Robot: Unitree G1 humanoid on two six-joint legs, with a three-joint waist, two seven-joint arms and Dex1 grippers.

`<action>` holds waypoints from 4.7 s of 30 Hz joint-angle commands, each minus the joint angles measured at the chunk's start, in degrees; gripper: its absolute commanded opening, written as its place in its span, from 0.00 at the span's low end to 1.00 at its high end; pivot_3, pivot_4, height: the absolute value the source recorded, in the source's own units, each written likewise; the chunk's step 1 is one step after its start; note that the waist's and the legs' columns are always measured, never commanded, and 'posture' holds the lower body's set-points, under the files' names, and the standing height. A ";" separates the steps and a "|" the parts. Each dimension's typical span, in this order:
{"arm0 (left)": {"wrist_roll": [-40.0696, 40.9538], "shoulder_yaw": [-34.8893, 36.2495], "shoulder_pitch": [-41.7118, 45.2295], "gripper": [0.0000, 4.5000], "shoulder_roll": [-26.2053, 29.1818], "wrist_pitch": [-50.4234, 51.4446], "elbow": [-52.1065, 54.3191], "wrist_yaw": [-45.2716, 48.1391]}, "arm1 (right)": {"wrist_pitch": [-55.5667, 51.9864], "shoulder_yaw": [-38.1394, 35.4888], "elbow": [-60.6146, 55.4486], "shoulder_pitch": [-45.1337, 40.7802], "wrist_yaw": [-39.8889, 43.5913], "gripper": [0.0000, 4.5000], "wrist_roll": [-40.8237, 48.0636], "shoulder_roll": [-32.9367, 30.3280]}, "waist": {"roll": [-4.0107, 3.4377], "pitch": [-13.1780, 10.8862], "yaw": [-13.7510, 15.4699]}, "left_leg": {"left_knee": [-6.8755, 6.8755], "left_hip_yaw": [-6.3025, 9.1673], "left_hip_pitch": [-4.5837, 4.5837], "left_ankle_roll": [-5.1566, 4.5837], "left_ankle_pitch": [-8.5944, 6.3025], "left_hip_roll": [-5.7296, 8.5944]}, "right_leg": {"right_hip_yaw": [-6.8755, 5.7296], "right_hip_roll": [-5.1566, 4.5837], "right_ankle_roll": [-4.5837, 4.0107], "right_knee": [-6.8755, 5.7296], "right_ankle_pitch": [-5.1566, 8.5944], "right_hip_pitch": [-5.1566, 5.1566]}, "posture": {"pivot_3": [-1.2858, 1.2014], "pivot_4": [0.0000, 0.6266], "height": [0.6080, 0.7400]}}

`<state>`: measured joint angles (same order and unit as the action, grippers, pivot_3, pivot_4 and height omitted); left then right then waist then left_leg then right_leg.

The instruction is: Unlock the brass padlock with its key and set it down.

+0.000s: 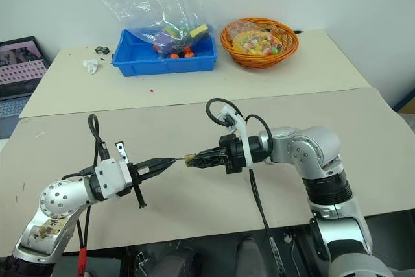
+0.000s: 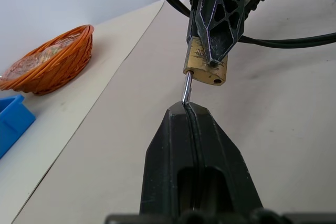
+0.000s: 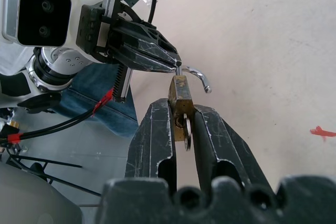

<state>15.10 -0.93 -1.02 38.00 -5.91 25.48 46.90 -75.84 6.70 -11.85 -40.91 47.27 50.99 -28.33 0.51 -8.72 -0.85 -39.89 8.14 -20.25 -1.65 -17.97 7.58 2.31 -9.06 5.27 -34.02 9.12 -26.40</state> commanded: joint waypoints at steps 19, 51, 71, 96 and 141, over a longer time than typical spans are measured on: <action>-0.38 0.31 -0.72 0.01 -0.65 -0.17 2.19 -0.37 | -8.12 -8.56 -3.52 -3.97 -6.06 0.02 13.65 6.45 | 0.00 0.00 0.17 | 0.00 -0.03 0.01 0.02 -0.01 -0.15 | 0.01 0.16 -0.11 0.00 -0.07 0.02 | 0.52 0.24 0.94; -0.38 0.30 0.79 0.01 -0.76 4.14 6.12 -1.78 | -5.84 -6.40 -0.20 -2.85 -5.16 0.02 9.38 4.92 | 0.00 0.00 -0.02 | -0.01 -0.25 0.03 0.11 -0.07 -0.40 | 0.08 0.38 -0.22 0.01 -0.14 -0.01 | 0.52 0.24 0.94; -0.26 0.10 1.55 0.01 -1.04 5.62 6.65 -1.45 | -6.89 -5.41 -2.44 0.17 -4.52 0.02 11.18 3.45 | 0.00 0.00 0.03 | -0.01 -0.27 0.04 0.12 -0.07 -0.42 | 0.08 0.40 -0.23 0.02 -0.15 -0.01 | 0.52 0.24 0.94; -0.85 0.95 2.12 0.01 -0.68 9.62 10.63 -3.53 | -7.75 -2.86 23.82 -8.20 -4.43 0.02 3.10 2.81 | 0.00 0.00 -0.01 | -0.02 -0.35 0.08 0.14 -0.10 -0.48 | 0.10 0.46 -0.30 0.02 -0.19 0.01 | 0.52 0.24 0.94; 1.33 5.27 -4.31 0.00 4.36 17.85 17.49 -3.21 | 9.00 -0.14 33.80 -4.38 8.20 0.74 -21.72 -5.19 | 0.02 0.01 0.05 | 0.04 -0.63 0.43 0.19 -0.34 -0.67 | 0.04 0.61 -0.44 0.06 -0.27 0.08 | 0.52 0.24 0.94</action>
<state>15.86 3.60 -5.13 42.17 11.47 41.52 44.01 -67.74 7.69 26.36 -46.58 57.42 30.04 -32.29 0.53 -8.71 -0.80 -39.85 7.48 -19.84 -1.47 -18.32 6.92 2.35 -8.46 4.83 -33.95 8.85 -26.34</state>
